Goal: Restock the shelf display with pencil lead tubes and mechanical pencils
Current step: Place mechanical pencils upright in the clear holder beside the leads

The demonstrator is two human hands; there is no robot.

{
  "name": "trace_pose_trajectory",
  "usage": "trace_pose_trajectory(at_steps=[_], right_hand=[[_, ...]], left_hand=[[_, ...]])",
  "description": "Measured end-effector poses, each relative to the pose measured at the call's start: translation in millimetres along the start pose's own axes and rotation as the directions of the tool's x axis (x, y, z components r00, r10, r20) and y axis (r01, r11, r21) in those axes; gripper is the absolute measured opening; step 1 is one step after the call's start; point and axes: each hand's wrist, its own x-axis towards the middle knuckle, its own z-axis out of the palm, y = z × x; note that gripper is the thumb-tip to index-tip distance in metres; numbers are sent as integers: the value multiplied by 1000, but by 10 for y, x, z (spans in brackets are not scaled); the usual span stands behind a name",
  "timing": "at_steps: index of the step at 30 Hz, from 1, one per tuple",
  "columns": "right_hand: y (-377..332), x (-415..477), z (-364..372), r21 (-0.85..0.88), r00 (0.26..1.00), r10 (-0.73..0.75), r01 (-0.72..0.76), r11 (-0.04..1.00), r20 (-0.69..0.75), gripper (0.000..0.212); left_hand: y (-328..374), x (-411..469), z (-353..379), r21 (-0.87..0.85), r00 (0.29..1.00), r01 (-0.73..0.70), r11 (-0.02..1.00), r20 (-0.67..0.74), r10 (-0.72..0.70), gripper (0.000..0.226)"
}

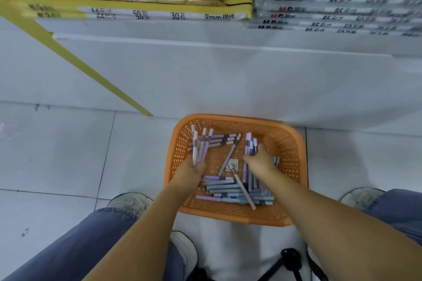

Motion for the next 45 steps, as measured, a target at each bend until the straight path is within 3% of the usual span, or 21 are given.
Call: trace_pose_trajectory(at_steps=[2, 6, 11, 15, 19, 23, 25, 30, 33, 36, 40, 42, 45], right_hand=[[-32, -75, -163, 78, 997, 3, -9, 997, 80, 29], [-238, -409, -484, 334, 966, -97, 12, 943, 240, 19], [-736, -1114, -852, 595, 879, -355, 106, 797, 319, 14], [-1108, -1784, -1179, 688, 811, -553, 291, 665, 191, 13], [-1365, -2364, -1551, 452, 725, -679, 571, 686, 114, 17], [-1590, -2768, -1999, 111, 590, -804, 796, 595, 74, 14], [-1687, -2959, -2169, 88, 559, -828, 824, 560, 45, 15], [-1935, -3389, -2495, 435, 510, -851, 799, 415, -124, 9], [-2102, -3595, -2682, 443, 452, -868, 834, 329, -206, 4], [-2352, -3820, -2968, 367, 346, -891, 901, 230, -293, 6], [-2870, -4074, -3555, 181, 68, -856, 983, -31, -512, 13], [-3161, -4082, -3755, -6, -42, -868, 999, -45, -495, 20], [-3553, -3884, -3815, -228, -26, -924, 971, 67, -381, 24]], left_hand=[[51, -87, 5, -45, 1000, -6, 999, 24, 7, 8], [319, -332, 60, -186, 994, -23, 982, 99, 42, 31], [903, -853, 73, -339, 947, -167, 926, 208, 247, 84], [1401, -1319, -60, -518, 893, -208, 830, 247, 377, 61], [1903, -1840, -200, -481, 810, -377, 792, 243, 533, 51], [2292, -2299, -379, -392, 751, -562, 729, 127, 648, 23], [2469, -2508, -456, -382, 722, -620, 685, 64, 689, 21], [2895, -2913, -586, -349, 647, -728, 590, -66, 760, 24], [3158, -3061, -706, -314, 590, -786, 532, -125, 798, 19], [3435, -3160, -860, -255, 500, -859, 445, -228, 835, 12], [3833, -3238, -1146, -271, 441, -893, 360, -358, 823, 9], [3995, -3250, -1280, -278, 431, -898, 342, -393, 812, 8], [4151, -3253, -1414, -277, 410, -907, 318, -401, 819, 13]])
